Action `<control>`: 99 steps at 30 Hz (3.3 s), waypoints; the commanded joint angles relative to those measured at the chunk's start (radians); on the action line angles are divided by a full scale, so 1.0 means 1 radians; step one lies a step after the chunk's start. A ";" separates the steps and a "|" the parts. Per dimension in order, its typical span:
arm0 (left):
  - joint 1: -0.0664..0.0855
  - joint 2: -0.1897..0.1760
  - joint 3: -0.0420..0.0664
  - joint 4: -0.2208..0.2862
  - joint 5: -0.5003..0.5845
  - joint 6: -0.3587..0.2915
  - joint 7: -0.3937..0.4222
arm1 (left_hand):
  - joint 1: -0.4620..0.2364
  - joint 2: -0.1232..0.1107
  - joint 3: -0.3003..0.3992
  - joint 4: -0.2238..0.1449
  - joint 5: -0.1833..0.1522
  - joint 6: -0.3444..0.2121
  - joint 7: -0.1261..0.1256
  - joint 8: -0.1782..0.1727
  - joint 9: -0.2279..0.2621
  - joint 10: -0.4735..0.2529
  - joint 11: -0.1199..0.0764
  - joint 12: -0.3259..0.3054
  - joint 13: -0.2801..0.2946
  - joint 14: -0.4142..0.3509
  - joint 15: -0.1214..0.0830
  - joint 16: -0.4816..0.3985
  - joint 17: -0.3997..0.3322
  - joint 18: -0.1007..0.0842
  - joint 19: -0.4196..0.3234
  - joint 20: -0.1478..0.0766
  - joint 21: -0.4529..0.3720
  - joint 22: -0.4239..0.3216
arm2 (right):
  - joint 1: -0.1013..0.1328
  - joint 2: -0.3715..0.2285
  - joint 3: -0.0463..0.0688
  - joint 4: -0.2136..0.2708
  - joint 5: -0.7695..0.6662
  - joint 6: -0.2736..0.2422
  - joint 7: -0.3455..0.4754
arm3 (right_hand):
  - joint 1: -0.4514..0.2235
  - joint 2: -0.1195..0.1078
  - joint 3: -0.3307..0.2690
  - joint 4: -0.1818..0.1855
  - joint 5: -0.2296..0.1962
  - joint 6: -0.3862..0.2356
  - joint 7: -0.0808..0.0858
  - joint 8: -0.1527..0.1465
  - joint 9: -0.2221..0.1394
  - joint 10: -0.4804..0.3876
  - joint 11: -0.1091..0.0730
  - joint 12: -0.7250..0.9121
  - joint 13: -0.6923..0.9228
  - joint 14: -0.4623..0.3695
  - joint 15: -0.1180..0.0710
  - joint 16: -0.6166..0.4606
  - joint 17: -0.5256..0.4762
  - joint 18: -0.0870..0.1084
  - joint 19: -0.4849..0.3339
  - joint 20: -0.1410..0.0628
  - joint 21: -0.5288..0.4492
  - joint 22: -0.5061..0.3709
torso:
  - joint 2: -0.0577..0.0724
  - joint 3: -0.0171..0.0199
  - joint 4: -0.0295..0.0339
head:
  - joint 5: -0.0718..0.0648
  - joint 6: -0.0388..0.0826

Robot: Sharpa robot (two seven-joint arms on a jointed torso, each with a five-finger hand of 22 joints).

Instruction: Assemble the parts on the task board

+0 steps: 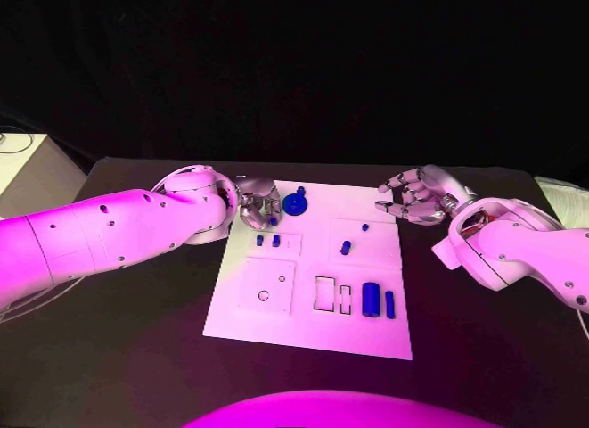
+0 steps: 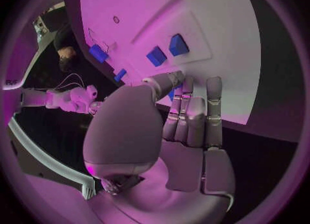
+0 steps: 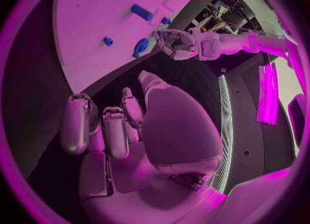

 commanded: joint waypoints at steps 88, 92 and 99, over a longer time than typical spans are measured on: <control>0.004 -0.248 0.045 0.134 1.202 0.087 0.441 | -0.009 0.031 -0.089 -0.023 -0.003 -0.055 0.045 0.003 -0.031 -0.144 0.057 0.034 -0.009 -0.395 0.061 -0.386 -0.518 0.014 -0.201 0.056 -0.196 -0.110 | -0.060 0.155 -0.009 -0.113 -0.782 0.232 -0.229 | 0.018 -0.132 0.307 -0.086 -0.055 0.172 -0.027 0.044 0.017 -0.158 -0.004 -1.101 -1.091 0.037 -0.013 -0.163 -0.051 0.048 -0.040 -0.018 -0.252 -0.072 | 0.000 -0.0003 0.0006 | -0.092 0.013; 0.004 -0.248 0.045 0.135 1.202 0.086 0.441 | -0.009 0.031 -0.089 -0.023 -0.003 -0.055 0.045 0.003 -0.031 -0.144 0.057 0.034 -0.009 -0.395 0.061 -0.386 -0.518 0.014 -0.201 0.056 -0.196 -0.110 | -0.060 0.158 -0.009 -0.113 -0.779 0.228 -0.228 | 0.018 -0.130 0.310 -0.088 -0.052 0.176 -0.028 0.046 0.018 -0.152 -0.005 -1.103 -1.094 0.039 -0.014 -0.159 -0.046 0.047 -0.036 -0.018 -0.243 -0.066 | 0.000 -0.0007 0.0004 | -0.092 0.013; 0.004 -0.248 0.045 0.136 1.202 0.087 0.440 | -0.007 0.034 -0.089 -0.023 -0.003 -0.055 0.046 0.004 -0.031 -0.144 0.057 0.033 -0.010 -0.396 0.062 -0.387 -0.519 0.014 -0.200 0.056 -0.198 -0.111 | -0.061 0.164 -0.009 -0.112 -0.774 0.216 -0.225 | 0.018 -0.126 0.315 -0.089 -0.048 0.180 -0.028 0.047 0.018 -0.147 -0.006 -1.105 -1.097 0.040 -0.016 -0.156 -0.042 0.045 -0.032 -0.018 -0.232 -0.059 | 0.000 -0.0007 0.0005 | -0.092 0.011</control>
